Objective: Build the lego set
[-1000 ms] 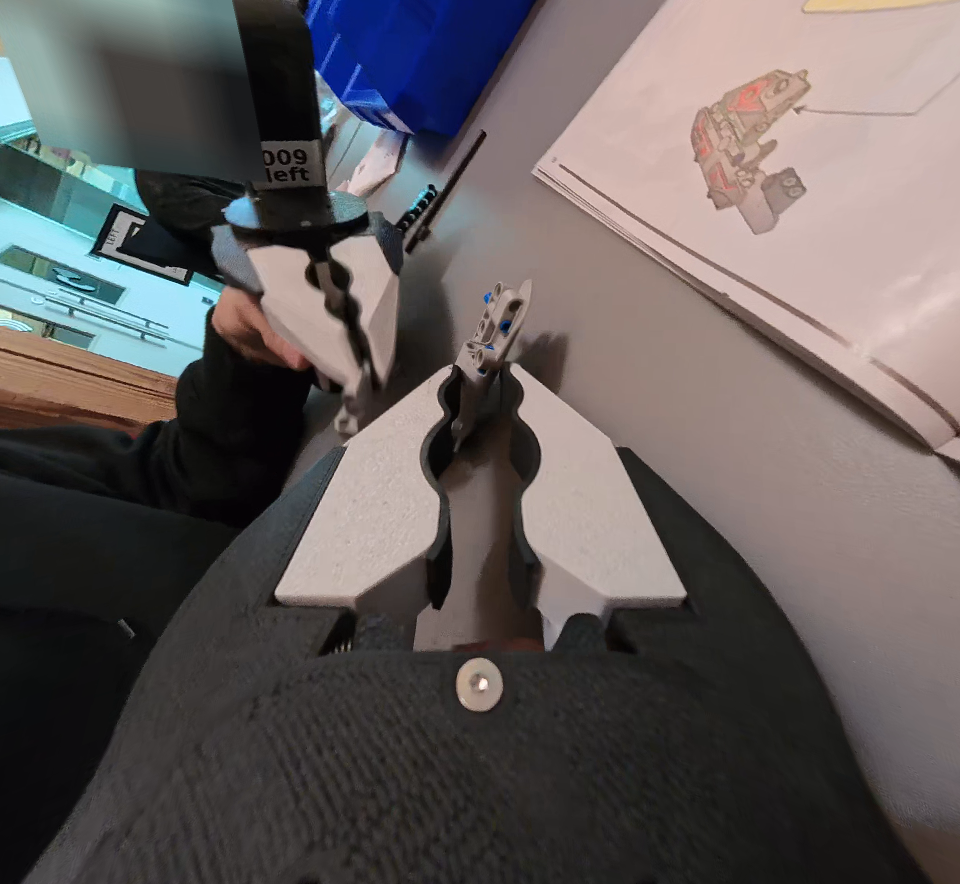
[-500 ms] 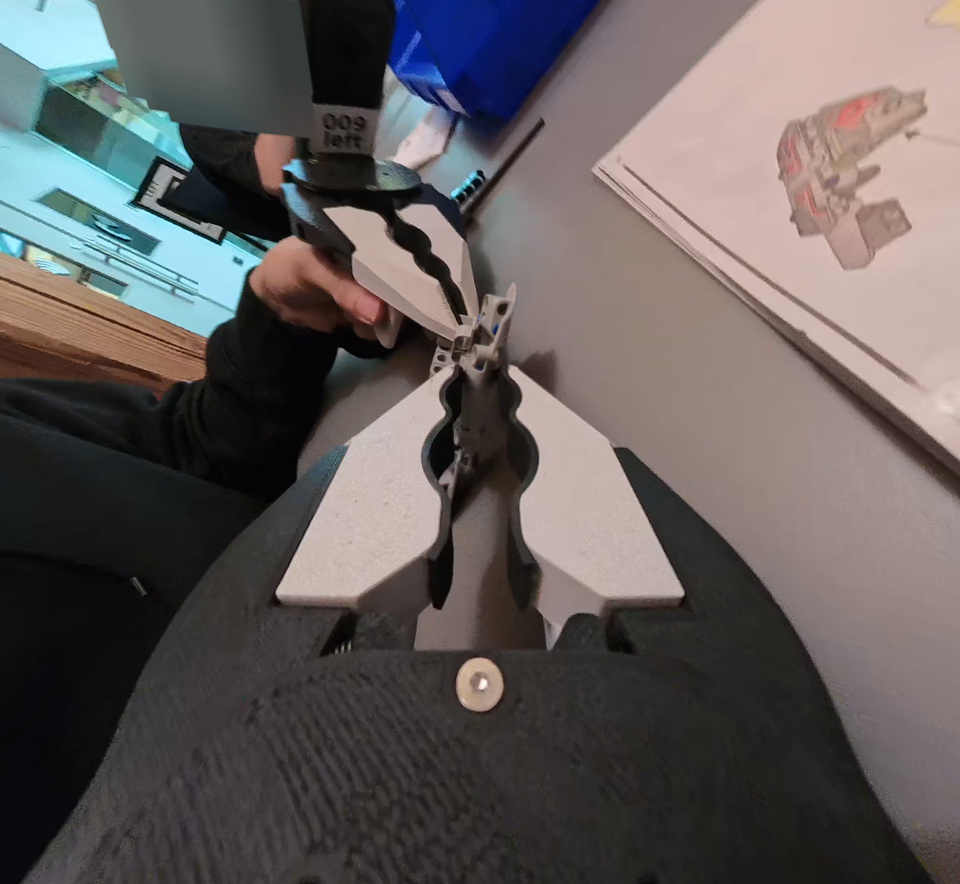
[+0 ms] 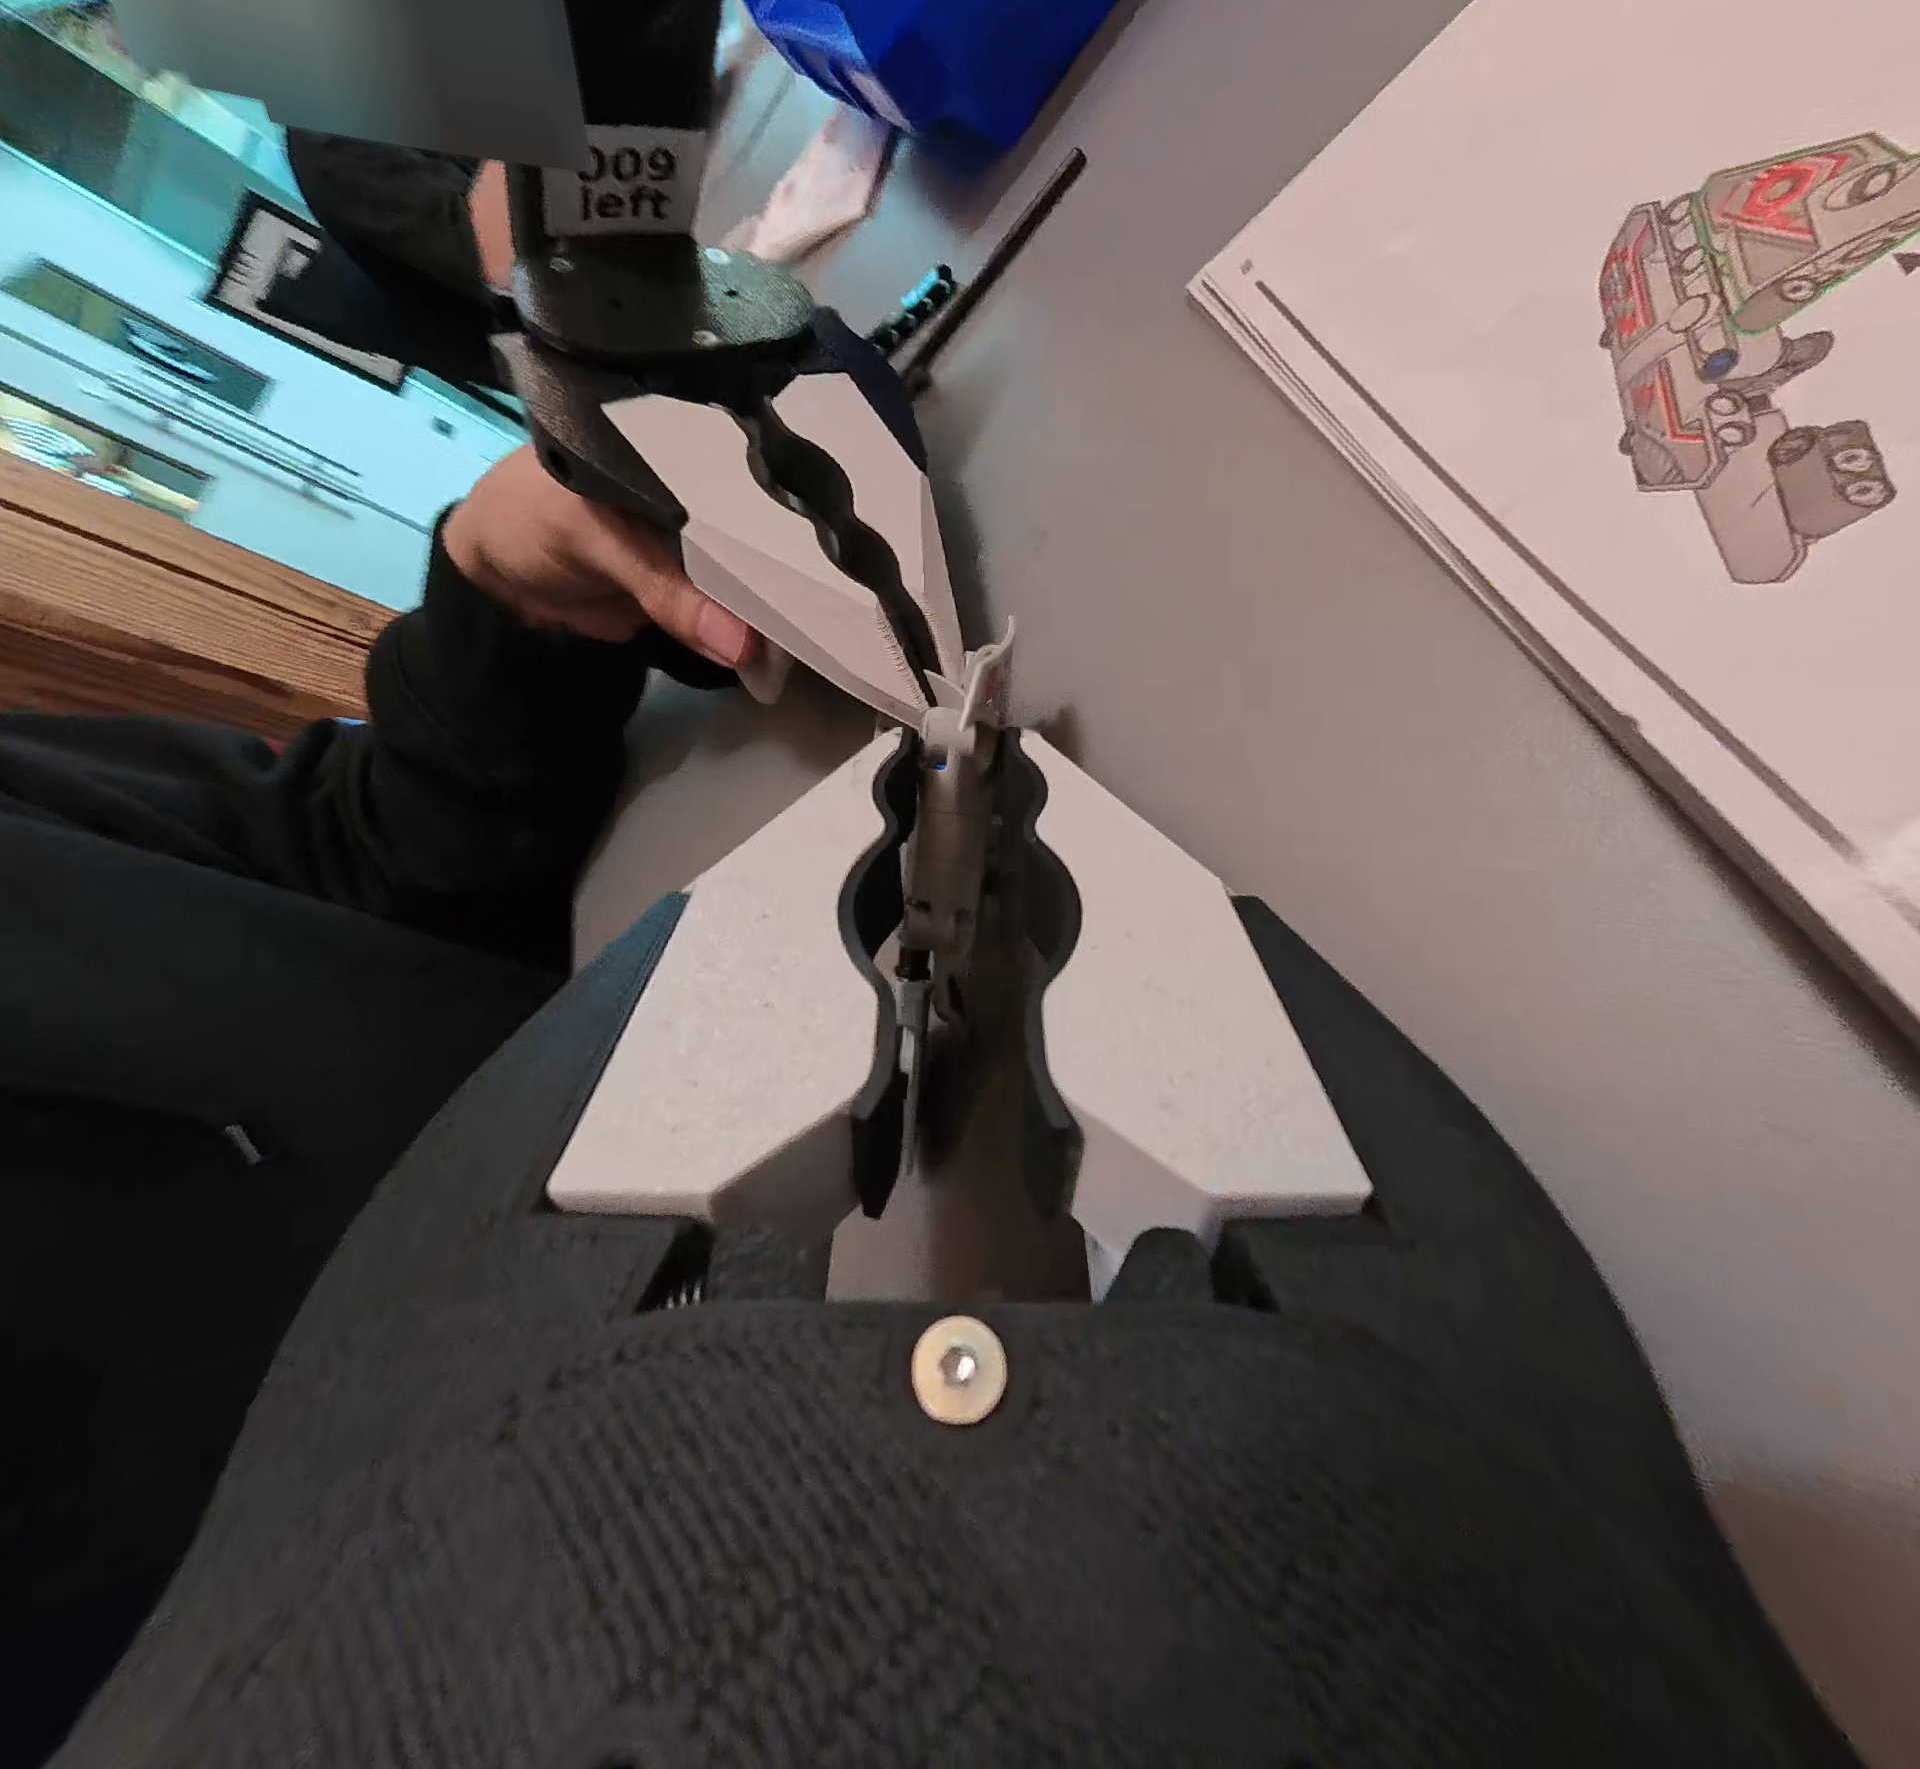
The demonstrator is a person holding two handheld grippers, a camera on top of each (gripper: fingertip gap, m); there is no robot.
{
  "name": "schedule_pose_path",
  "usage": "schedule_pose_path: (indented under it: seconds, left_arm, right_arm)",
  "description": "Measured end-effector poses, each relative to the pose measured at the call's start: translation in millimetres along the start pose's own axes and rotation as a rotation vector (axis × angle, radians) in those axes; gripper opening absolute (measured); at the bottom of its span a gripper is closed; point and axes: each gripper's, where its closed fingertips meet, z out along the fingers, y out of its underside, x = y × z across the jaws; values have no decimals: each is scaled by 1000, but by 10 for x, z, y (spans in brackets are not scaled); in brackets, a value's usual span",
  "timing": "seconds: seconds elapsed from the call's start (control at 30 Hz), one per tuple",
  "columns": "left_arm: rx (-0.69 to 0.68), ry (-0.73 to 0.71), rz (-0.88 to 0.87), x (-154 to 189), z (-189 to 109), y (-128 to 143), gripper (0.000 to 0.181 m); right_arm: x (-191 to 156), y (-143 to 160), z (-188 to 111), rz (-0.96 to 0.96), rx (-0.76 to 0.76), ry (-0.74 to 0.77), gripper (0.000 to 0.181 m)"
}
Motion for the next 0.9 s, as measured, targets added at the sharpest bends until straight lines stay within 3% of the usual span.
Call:
schedule_pose_path:
  seconds: [0.1, 0.27, 0.4, 0.67, 0.9]
  left_arm:
    - [78, 26, -7, 27, -67, -97, 0]
    - [230, 36, -36, -6, -204, -300, 0]
    - [277, 26, -37, -9, -169, -383, 0]
    - [356, 28, -24, 47, -77, -516, 0]
    - [417, -24, -24, 15, -100, -564, 0]
  right_arm:
    - [-51, -104, -39, 15, 81, -67, 13]
    - [88, -288, -206, 11, 208, 11, 13]
    - [68, -444, -332, 34, 337, -35, 13]
    - [-119, -549, -373, -36, 419, -129, 12]
    - [-22, -609, -455, -57, 477, -29, 13]
